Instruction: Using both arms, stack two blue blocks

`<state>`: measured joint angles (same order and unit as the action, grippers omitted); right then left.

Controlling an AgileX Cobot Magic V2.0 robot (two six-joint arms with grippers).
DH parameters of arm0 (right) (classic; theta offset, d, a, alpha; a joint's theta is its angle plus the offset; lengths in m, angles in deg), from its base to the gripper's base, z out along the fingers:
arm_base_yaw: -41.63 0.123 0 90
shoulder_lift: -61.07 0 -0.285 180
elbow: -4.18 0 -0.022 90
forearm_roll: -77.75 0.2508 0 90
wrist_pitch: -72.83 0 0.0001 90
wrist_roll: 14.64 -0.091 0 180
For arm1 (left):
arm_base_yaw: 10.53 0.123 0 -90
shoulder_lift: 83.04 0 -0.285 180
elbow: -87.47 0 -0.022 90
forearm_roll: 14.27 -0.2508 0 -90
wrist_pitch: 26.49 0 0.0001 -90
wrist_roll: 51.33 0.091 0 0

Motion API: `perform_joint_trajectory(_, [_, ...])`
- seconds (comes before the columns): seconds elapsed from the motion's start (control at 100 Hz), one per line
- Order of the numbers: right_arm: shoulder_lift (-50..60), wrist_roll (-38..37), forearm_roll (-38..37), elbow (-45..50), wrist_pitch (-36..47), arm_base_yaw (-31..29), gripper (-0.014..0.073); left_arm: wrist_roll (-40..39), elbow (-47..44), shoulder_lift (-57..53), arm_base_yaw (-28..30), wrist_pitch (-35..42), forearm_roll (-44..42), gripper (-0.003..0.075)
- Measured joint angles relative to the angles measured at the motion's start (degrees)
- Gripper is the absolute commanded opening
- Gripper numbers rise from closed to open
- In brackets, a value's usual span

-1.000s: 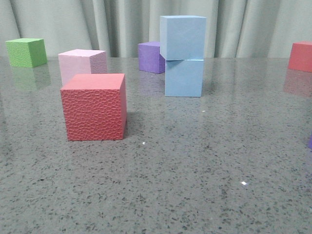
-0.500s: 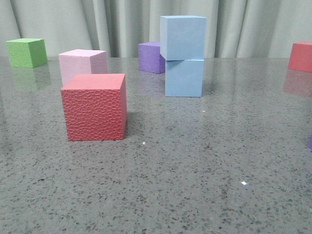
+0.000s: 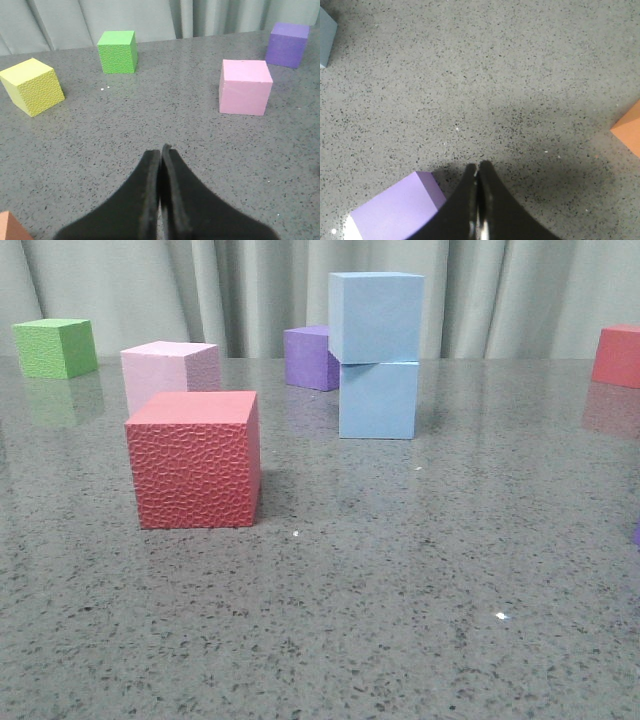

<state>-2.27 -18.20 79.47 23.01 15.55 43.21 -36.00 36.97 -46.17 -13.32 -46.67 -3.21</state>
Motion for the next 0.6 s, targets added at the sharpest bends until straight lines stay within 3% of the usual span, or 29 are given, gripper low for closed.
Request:
perform_joint_trajectory(0.24, [0.00, 0.00, 0.00, 0.00, 0.00, 0.00, -0.0122, 0.00, -10.87, -9.49, 0.00, 5.07, -0.85, -0.0019])
perform_joint_trajectory(0.6, [0.00, 0.00, 0.00, 0.00, 0.00, 0.00, -0.0122, -2.03, -22.92, -24.60, 0.00, 6.59, -3.10, -0.0019])
